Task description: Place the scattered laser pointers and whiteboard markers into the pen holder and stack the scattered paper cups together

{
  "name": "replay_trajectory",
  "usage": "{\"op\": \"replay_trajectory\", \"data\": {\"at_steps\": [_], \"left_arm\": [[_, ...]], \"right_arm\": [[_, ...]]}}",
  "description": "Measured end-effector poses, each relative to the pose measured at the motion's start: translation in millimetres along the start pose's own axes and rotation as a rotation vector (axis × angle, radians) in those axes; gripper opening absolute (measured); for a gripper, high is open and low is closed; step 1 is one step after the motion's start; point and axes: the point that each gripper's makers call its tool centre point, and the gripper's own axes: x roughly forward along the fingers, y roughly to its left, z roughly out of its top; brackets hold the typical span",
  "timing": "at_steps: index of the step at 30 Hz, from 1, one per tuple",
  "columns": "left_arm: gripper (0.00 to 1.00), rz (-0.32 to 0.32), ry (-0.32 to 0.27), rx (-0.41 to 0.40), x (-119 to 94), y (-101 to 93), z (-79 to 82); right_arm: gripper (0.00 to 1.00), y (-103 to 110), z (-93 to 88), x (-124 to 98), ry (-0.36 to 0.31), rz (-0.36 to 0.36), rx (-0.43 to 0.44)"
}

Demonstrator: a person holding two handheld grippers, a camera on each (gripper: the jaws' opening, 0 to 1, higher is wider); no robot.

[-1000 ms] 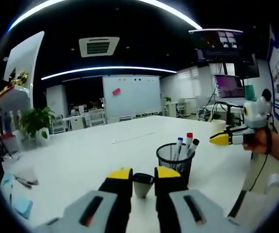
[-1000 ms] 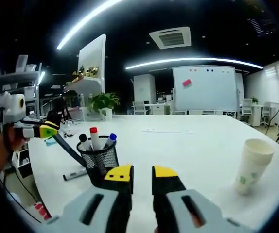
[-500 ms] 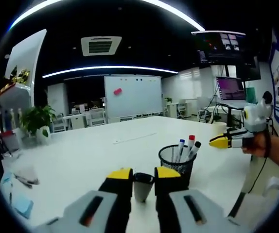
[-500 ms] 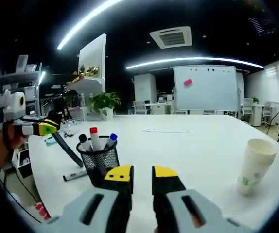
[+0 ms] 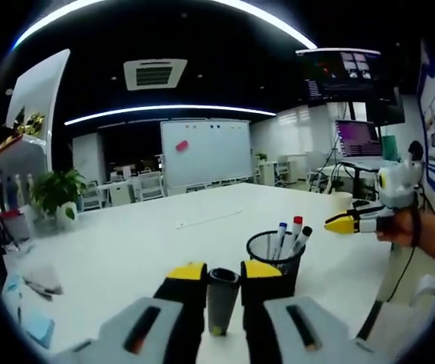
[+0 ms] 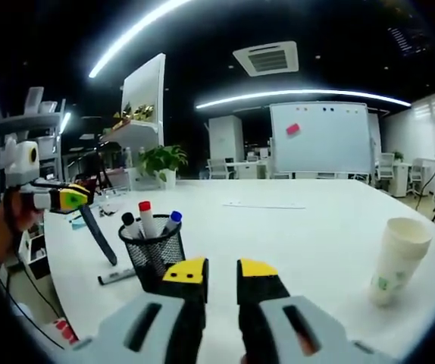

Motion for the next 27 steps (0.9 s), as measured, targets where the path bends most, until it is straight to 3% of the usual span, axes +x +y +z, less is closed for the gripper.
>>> {"op": "replay_trajectory", "data": {"at_steps": [27], "left_arm": [[0.18,0.010,0.007,0.026,6.5,9.7,2.3]], "right_arm": [[0.16,-1.9,-3.8,0.1,-0.004,0.003,0.018]]}}
